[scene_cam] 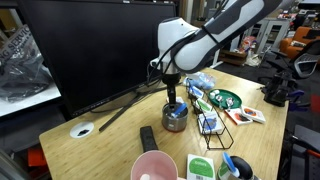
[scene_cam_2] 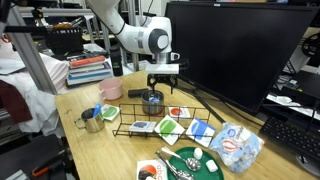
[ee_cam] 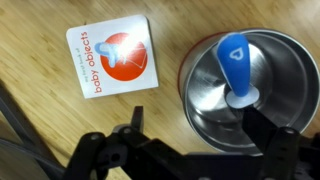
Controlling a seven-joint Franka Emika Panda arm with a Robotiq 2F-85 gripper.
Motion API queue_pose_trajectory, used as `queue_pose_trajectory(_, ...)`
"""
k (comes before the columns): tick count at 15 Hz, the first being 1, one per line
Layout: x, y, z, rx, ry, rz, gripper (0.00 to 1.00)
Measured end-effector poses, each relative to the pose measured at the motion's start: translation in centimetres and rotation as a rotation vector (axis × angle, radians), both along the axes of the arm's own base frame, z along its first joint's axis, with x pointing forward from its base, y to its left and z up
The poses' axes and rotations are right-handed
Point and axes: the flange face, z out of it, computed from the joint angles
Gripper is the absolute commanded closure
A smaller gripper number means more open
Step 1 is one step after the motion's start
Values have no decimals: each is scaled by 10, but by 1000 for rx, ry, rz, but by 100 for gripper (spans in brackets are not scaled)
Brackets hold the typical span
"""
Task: Move the silver bowl to the edge on the desk
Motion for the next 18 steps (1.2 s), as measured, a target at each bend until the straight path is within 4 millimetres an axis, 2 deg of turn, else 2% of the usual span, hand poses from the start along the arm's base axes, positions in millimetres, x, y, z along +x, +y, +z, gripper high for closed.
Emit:
queue_pose_trajectory(1,1,-2,-5,-3,19,2,0)
queue_pose_trajectory(2,3,-3,-10,-4,32,4,18)
queue_pose_trajectory(3,4,-5,-14,-3,44,4,26)
queue_pose_trajectory(13,19,-3,-27,7,48,-6,96)
queue_pose_trajectory(15,19,-5,-27,4,56,-10,100)
queue_pose_trajectory(18,23,-8,-21,3,60,-19,98)
